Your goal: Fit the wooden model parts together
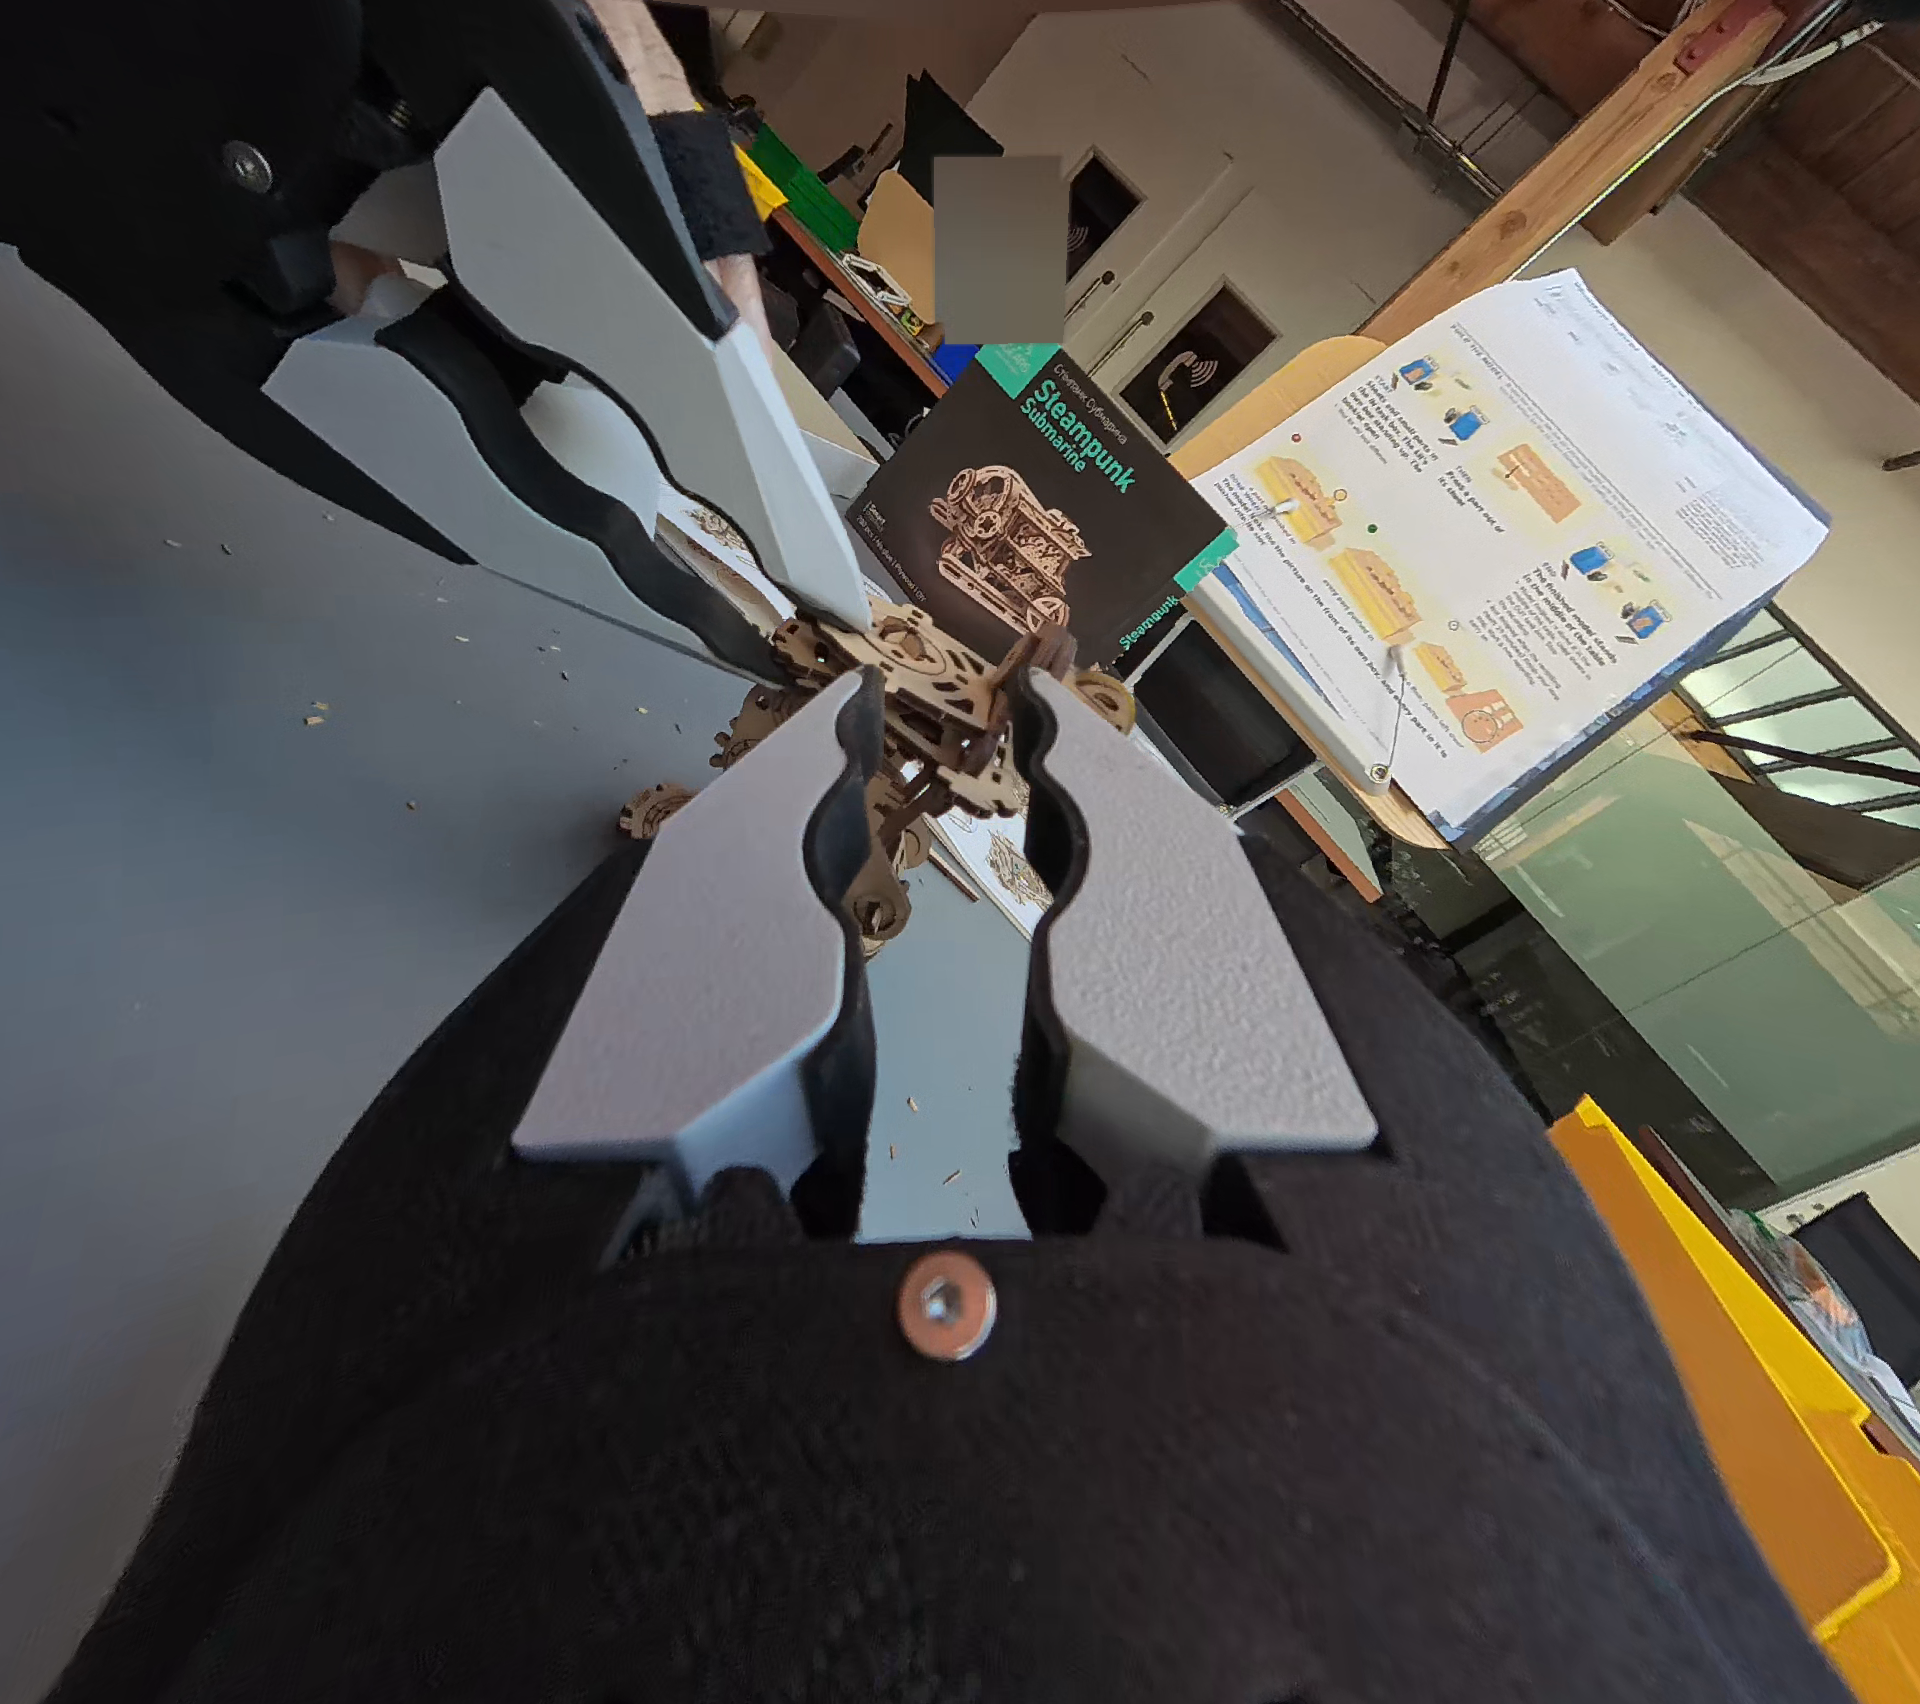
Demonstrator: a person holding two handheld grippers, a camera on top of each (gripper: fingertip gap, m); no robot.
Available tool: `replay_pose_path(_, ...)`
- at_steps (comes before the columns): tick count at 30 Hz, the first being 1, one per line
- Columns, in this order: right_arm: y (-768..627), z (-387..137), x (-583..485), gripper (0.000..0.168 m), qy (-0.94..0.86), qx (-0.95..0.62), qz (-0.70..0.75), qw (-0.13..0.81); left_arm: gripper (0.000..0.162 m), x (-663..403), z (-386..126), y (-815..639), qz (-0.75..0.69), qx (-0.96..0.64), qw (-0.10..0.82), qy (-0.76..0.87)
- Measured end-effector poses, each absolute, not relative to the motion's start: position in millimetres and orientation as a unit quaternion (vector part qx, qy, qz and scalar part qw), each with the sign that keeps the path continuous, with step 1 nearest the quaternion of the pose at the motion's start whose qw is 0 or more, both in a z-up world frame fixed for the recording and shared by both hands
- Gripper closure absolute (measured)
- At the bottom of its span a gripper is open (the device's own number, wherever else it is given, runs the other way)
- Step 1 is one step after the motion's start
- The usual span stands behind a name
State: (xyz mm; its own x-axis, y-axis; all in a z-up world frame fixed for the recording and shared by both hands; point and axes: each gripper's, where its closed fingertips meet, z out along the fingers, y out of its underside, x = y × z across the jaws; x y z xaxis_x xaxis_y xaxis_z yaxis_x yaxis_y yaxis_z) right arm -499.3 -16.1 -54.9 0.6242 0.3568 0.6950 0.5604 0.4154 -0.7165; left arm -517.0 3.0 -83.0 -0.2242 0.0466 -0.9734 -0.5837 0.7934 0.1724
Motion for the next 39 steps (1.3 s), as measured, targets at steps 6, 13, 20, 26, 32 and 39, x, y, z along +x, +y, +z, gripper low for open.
replay_pose_path(6, -26.0, -61.4, -507.0, 0.145, -0.505, -0.483, -0.08, 0.711, 0.146, -520.2, -82.5, 4.1, 0.263, -0.188, 0.592, 0.738)
replay_pose_path(13, -18.1, -77.2, -505.6, 0.154, -0.502, -0.534, -0.055, 0.678, 0.146, -522.6, -82.3, 4.5, 0.261, -0.197, 0.588, 0.74)
replay_pose_path(20, -14.1, -77.3, -512.0, 0.157, -0.437, -0.603, 0.023, 0.668, 0.146, -524.5, -82.5, 3.1, 0.256, -0.204, 0.584, 0.743)
replay_pose_path(26, -13.6, -81.7, -519.0, 0.159, -0.422, -0.62, 0.04, 0.66, 0.146, -526.2, -82.8, 2.2, 0.254, -0.21, 0.58, 0.745)
replay_pose_path(32, -10.1, -83.5, -517.4, 0.162, -0.414, -0.627, 0.019, 0.66, 0.146, -525.6, -83.2, 2.2, 0.255, -0.21, 0.581, 0.744)
replay_pose_path(39, -8.8, -83.2, -517.7, 0.164, -0.421, -0.619, 0.0, 0.663, 0.146, -525.1, -83.7, 1.8, 0.26, -0.207, 0.581, 0.743)
